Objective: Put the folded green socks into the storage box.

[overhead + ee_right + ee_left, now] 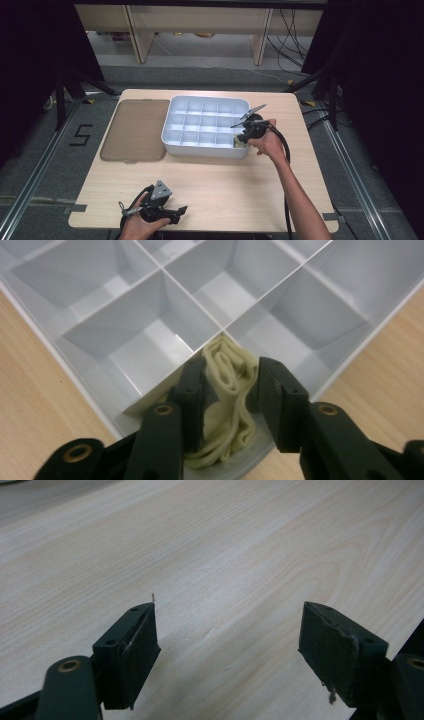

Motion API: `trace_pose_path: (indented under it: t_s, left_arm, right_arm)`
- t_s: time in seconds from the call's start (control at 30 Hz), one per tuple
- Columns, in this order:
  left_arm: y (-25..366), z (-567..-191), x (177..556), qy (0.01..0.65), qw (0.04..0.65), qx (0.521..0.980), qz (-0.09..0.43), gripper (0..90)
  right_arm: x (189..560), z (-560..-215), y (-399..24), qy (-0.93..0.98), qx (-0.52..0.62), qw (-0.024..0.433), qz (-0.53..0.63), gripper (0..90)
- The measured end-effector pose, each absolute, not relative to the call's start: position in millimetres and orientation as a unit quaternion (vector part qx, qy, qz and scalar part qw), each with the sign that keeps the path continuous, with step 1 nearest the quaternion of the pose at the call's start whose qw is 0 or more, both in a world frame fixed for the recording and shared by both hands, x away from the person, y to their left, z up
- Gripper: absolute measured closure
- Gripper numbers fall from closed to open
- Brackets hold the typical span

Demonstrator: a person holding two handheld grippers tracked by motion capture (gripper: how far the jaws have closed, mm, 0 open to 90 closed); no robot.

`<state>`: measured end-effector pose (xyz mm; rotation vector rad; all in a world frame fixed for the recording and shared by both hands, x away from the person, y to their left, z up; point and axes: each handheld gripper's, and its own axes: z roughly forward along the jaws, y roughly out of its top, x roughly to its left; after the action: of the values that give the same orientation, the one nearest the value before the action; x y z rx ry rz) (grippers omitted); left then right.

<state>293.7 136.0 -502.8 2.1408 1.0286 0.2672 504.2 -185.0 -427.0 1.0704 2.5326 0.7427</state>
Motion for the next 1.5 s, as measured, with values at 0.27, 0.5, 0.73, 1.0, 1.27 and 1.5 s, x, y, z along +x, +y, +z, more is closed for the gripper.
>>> trace_pose_path:
  t_s: [0.27, 0.5, 0.73, 1.0, 1.27, 1.5]
  left_arm:
    - [135.9, -502.6, 293.5, 0.399, 0.366, 0.834, 0.105, 23.0]
    - [136.7, -502.5, 294.0, 0.395, 0.363, 0.837, 0.106, 23.0]
    - [136.6, -502.1, 293.8, 0.391, 0.363, 0.839, 0.107, 23.0]
    - [136.6, -502.2, 293.8, 0.392, 0.363, 0.839, 0.107, 23.0]
    - [136.7, -502.5, 294.2, 0.4, 0.363, 0.835, 0.106, 23.0]
    - [136.0, -503.8, 294.5, 0.405, 0.372, 0.829, 0.107, 23.0]
  right_arm:
    - [501.7, -417.9, -191.5, 0.883, 0.366, 0.152, 0.253, 80.9]
    - [505.9, -436.9, -184.9, 0.892, 0.363, 0.151, 0.222, 86.1]
    - [505.7, -439.8, -174.2, 0.903, 0.354, 0.148, 0.193, 86.3]
    - [508.7, -448.3, -167.7, 0.91, 0.35, 0.147, 0.165, 86.5]
    - [507.9, -441.4, -170.6, 0.905, 0.355, 0.143, 0.183, 84.1]
    - [502.5, -418.1, -181.6, 0.885, 0.367, 0.159, 0.238, 77.9]
